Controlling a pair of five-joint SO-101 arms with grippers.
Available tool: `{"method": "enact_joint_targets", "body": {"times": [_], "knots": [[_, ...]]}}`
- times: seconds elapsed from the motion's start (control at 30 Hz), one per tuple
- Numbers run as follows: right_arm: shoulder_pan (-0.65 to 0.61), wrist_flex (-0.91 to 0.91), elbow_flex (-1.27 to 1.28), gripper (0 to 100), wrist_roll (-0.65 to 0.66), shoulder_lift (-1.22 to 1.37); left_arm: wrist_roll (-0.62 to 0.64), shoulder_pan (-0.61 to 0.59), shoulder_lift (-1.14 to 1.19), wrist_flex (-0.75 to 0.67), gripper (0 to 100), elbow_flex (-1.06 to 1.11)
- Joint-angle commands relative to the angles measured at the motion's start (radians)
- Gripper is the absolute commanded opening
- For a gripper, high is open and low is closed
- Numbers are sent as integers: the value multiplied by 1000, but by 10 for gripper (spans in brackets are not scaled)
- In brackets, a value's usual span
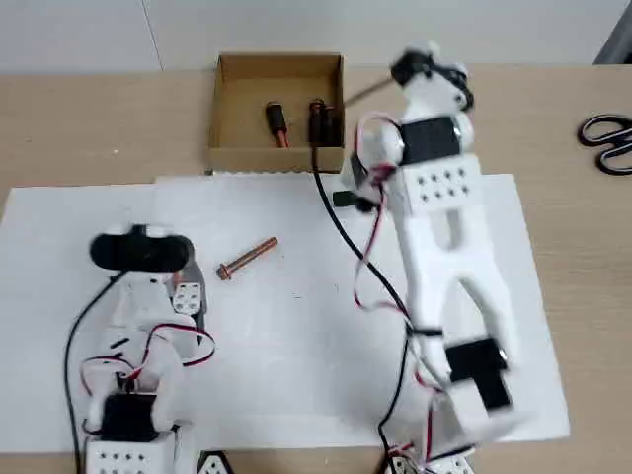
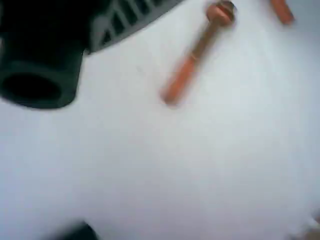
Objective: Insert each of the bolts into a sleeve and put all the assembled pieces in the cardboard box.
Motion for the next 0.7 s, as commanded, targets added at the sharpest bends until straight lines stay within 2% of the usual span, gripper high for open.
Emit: {"method": "enact_joint_targets", "body": {"times": [0.0,0.17,0.3,0.47,0.57,0.6,0.67], "knots": [[13,-1,267,3,29,-232,0,3,147,72,62,-251],[15,-18,551,3,29,-456,12,5,459,189,58,-572],[21,-42,692,3,26,-604,124,5,687,322,57,-791],[124,-64,801,3,26,-713,126,14,905,371,9,-923],[173,-59,833,3,28,-756,109,34,1007,425,12,-966],[182,-56,841,3,28,-766,149,48,1031,445,8,-986],[186,-53,853,3,28,-792,316,63,1062,466,8,-1012]]}}
